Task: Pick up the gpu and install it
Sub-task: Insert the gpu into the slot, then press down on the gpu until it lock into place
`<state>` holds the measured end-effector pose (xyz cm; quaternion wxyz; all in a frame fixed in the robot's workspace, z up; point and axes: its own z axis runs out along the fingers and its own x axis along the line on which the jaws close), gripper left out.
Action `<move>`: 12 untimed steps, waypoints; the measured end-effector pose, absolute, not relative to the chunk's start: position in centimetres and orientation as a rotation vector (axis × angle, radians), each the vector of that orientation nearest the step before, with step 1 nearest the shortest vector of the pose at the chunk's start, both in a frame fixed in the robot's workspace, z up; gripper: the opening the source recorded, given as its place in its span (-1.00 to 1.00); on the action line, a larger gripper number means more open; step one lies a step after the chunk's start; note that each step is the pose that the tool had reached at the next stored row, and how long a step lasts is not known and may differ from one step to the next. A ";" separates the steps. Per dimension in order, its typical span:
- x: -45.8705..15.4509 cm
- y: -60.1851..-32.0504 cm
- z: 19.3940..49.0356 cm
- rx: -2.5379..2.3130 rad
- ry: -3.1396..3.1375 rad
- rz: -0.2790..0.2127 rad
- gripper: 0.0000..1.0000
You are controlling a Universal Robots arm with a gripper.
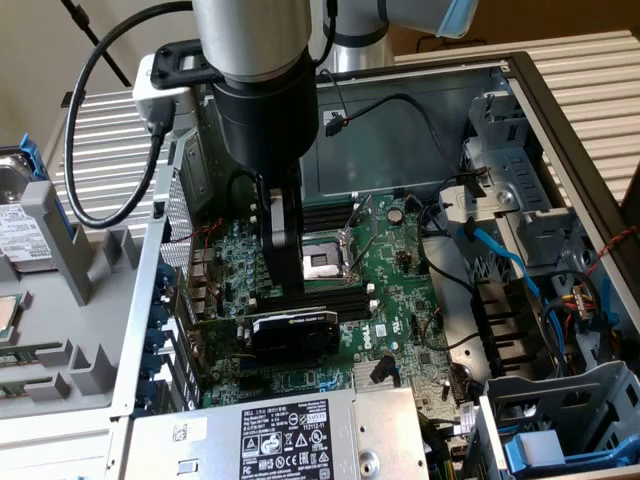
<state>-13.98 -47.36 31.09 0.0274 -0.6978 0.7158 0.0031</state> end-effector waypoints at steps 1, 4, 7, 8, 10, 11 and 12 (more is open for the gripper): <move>-14.0 -47.4 31.1 -2.154 2.211 0.010 0.04; -14.0 -47.4 31.1 -2.154 2.211 0.010 0.04; -14.0 -47.4 31.1 -2.154 2.210 0.010 0.04; -14.0 -47.4 31.1 -2.154 2.211 0.010 0.04; -14.0 -47.4 31.1 -2.154 2.211 0.010 0.04; -14.0 -47.4 31.1 -2.154 2.211 0.010 0.04; -14.0 -47.4 31.1 -2.154 2.211 0.010 0.04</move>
